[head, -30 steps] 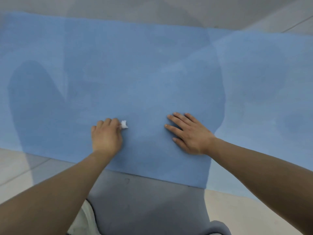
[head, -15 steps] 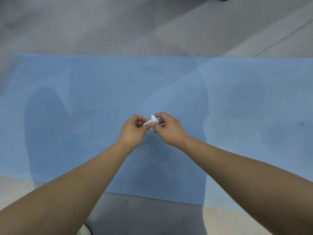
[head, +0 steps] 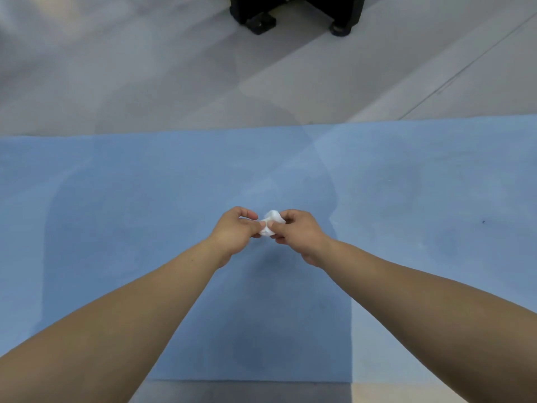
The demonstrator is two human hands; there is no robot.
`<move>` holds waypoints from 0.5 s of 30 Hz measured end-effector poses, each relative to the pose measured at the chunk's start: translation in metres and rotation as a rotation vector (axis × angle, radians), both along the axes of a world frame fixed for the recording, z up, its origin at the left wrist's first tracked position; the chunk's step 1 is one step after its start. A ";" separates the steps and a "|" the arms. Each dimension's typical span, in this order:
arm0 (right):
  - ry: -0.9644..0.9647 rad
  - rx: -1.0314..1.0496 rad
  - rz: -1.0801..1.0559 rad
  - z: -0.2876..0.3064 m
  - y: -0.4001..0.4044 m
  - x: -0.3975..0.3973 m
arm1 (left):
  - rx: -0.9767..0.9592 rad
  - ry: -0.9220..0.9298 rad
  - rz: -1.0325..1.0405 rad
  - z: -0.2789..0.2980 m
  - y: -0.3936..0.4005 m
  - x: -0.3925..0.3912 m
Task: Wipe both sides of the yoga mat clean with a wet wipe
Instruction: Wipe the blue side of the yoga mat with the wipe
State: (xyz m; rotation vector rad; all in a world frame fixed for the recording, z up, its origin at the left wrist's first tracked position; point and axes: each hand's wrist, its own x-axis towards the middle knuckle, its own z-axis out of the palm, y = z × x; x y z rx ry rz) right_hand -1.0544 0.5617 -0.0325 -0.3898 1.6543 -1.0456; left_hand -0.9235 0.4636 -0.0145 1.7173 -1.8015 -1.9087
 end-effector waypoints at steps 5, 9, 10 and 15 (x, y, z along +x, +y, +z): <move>0.527 0.161 0.170 -0.003 -0.010 -0.001 | -0.559 -0.393 -0.608 -0.026 -0.050 0.000; 0.957 0.233 0.375 -0.008 -0.025 -0.002 | -0.686 -0.707 -1.052 -0.040 -0.106 0.000; 1.012 0.252 0.397 -0.012 -0.031 -0.002 | -0.654 -0.739 -1.080 -0.042 -0.121 -0.002; 0.993 0.416 0.283 -0.043 -0.067 0.007 | -0.513 -0.706 -1.104 -0.047 -0.162 -0.012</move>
